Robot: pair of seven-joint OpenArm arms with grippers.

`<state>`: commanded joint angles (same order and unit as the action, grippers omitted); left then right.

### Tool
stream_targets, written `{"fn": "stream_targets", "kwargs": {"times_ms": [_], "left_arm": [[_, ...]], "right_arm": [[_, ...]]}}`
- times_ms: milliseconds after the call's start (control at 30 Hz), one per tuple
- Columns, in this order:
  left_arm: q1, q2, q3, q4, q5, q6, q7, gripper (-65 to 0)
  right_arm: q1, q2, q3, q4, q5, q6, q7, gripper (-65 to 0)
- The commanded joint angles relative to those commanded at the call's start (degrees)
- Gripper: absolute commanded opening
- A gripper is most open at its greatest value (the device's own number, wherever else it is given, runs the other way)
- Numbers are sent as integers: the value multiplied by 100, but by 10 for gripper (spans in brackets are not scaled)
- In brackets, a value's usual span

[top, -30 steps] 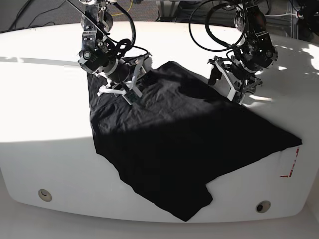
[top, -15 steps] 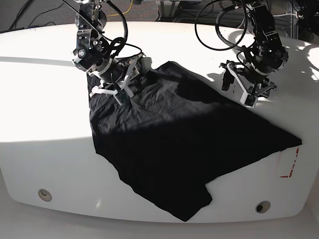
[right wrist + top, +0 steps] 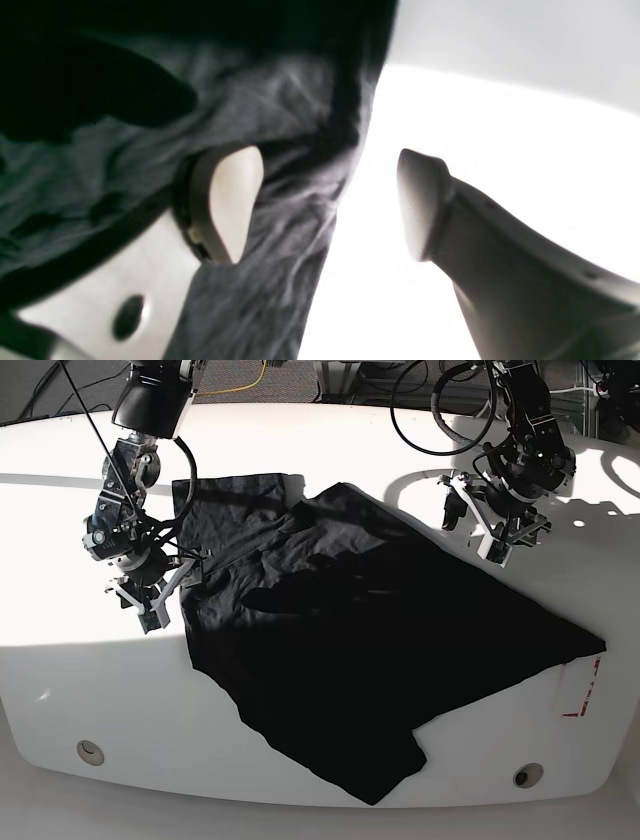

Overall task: Layout the t-shirt on the table in an organized manner, then fold the t-shirt properly
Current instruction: 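Regrasp the t-shirt edge with the right gripper, move left gripper away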

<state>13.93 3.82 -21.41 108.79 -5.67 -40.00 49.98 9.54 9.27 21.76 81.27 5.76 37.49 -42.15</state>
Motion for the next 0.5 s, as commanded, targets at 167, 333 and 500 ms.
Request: {"fn": "stream_targets", "kwargs": {"times_ms": [167, 333, 500], "left_arm": [[97, -9, -9, 0, 0, 0, 0, -217], [132, -18, -18, 0, 0, 0, 0, -217], [193, -18, -18, 0, 0, 0, 0, -217]], "right_arm": [[229, 141, 0, -862, 0, 0, 571, -228], [484, 220, 0, -1495, 0, 0, 756, -228], [510, 149, -35, -1618, 9, 9, 765, -231]]}}
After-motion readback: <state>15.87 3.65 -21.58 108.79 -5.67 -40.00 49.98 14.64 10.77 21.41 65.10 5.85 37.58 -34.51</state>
